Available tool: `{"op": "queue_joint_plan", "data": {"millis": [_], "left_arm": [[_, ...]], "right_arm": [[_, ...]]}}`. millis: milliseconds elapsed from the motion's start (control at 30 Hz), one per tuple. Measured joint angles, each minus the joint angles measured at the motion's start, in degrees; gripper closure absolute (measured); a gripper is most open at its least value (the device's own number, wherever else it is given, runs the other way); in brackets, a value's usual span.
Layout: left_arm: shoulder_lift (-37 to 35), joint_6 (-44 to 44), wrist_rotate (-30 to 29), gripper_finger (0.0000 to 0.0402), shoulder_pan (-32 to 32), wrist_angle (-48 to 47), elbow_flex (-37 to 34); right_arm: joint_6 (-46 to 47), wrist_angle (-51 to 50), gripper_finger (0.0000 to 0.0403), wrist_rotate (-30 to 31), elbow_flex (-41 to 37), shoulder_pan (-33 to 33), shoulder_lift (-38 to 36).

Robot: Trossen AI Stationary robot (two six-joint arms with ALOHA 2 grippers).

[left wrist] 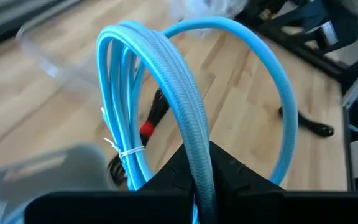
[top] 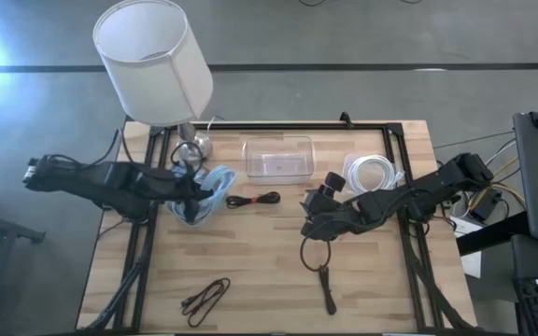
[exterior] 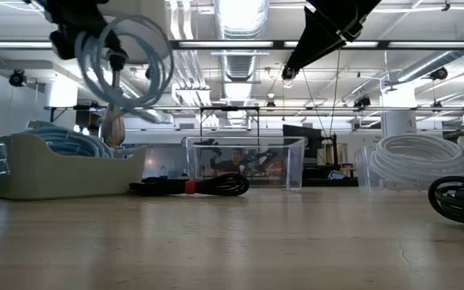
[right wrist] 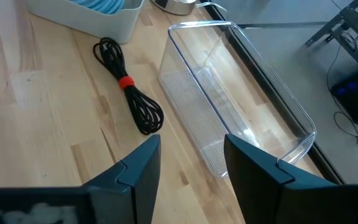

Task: Pick & Place USB Port
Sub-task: Put the blue USB cable into the gray bin

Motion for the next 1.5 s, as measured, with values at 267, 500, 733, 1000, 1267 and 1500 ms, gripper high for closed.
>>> {"op": "queue_joint_plan", "data": {"millis": [267,500,733,1000,1267,1500], "left_arm": [[-3.4,-8.2,0.3,0.0373,0.0,-12.3,-0.4],[-3.8,-10.0,6.4,0.0384,0.0,-7.7,-6.4],[-4.2,-9.9,10.4,0.0364,0.1,-4.9,-10.5],[-6.0,-11.1,6.5,0.0373,0.2,-6.7,-11.1],[-7.0,-14.5,2.0,0.0352,0.2,-17.4,-11.2],[-6.4,-17.2,0.4,0.0318,0.2,-25.5,-11.2]], "right_arm": [[0.0,0.0,0.0231,0.0,0.0,0.0,0.0],[0.0,0.1,0.0227,0.0,-0.4,0.0,0.1],[0.0,0.1,0.0231,0.1,-2.0,-0.1,0.1],[0.1,0.9,0.0227,0.0,-2.8,-0.1,0.1],[0.0,0.9,0.0229,0.0,-2.4,-0.1,0.1],[0.0,0.9,0.0229,-0.2,-2.0,-0.1,0.1]]}}
